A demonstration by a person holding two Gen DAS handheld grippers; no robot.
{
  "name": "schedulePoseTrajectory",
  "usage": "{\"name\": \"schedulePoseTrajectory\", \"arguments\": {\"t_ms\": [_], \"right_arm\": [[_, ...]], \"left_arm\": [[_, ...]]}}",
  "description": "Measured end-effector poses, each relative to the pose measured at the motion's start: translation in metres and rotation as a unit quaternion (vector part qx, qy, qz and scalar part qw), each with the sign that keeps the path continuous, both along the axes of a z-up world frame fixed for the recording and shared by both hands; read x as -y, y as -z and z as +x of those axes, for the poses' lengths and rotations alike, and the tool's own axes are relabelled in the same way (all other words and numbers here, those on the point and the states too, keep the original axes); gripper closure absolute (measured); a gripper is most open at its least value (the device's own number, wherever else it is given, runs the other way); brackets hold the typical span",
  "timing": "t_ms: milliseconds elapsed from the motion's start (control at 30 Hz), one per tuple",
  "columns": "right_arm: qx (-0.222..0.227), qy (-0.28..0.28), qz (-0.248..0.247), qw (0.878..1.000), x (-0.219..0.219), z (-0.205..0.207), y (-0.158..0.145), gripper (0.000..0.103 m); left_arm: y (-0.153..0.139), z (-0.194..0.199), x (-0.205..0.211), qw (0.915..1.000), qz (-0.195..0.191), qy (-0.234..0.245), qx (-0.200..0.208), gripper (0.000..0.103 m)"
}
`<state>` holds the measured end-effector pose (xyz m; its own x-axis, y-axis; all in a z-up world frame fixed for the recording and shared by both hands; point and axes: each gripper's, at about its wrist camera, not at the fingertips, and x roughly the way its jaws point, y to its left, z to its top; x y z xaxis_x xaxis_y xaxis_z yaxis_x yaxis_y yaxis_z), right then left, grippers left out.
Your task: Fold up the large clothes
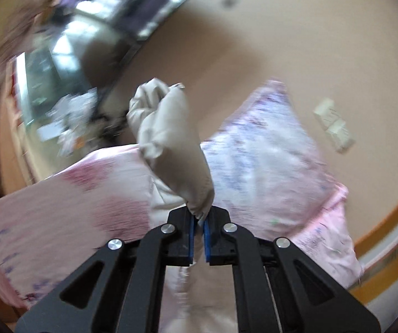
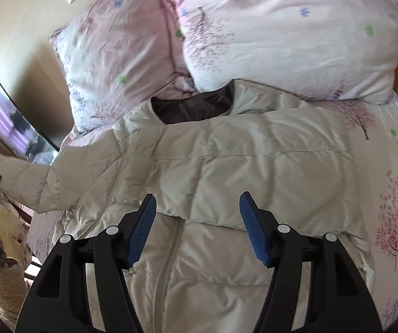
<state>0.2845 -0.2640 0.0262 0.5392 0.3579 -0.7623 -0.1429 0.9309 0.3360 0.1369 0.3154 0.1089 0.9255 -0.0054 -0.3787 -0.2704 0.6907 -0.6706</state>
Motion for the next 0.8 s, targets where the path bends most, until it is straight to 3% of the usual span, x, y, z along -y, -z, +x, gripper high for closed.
{"name": "schedulePoseTrajectory", "arguments": {"t_ms": [167, 300, 367, 433, 567, 800], "right_arm": [[0.006, 0.024, 0.008, 1.000, 0.024, -0.006, -0.003, 0.039], [0.010, 0.044, 0.012, 0.999, 0.043, -0.010, -0.005, 0.039], [0.012, 0.054, 0.014, 0.998, 0.052, -0.012, -0.005, 0.039], [0.012, 0.063, 0.015, 0.998, 0.059, -0.014, -0.004, 0.039], [0.005, 0.078, 0.015, 0.997, 0.071, -0.013, 0.001, 0.039], [-0.002, 0.095, 0.019, 0.995, 0.085, -0.008, 0.009, 0.039]], "left_arm": [[-0.040, 0.030, 0.071, 0.9938, 0.037, 0.095, 0.044, 0.097], [-0.051, 0.053, 0.136, 0.9814, 0.045, 0.177, 0.059, 0.097], [-0.052, 0.067, 0.175, 0.9712, 0.049, 0.225, 0.059, 0.097], [-0.047, 0.076, 0.204, 0.9629, 0.051, 0.259, 0.055, 0.097], [-0.022, 0.101, 0.275, 0.9383, 0.055, 0.341, 0.023, 0.098], [0.037, 0.128, 0.355, 0.9082, 0.080, 0.405, -0.068, 0.097]]}}
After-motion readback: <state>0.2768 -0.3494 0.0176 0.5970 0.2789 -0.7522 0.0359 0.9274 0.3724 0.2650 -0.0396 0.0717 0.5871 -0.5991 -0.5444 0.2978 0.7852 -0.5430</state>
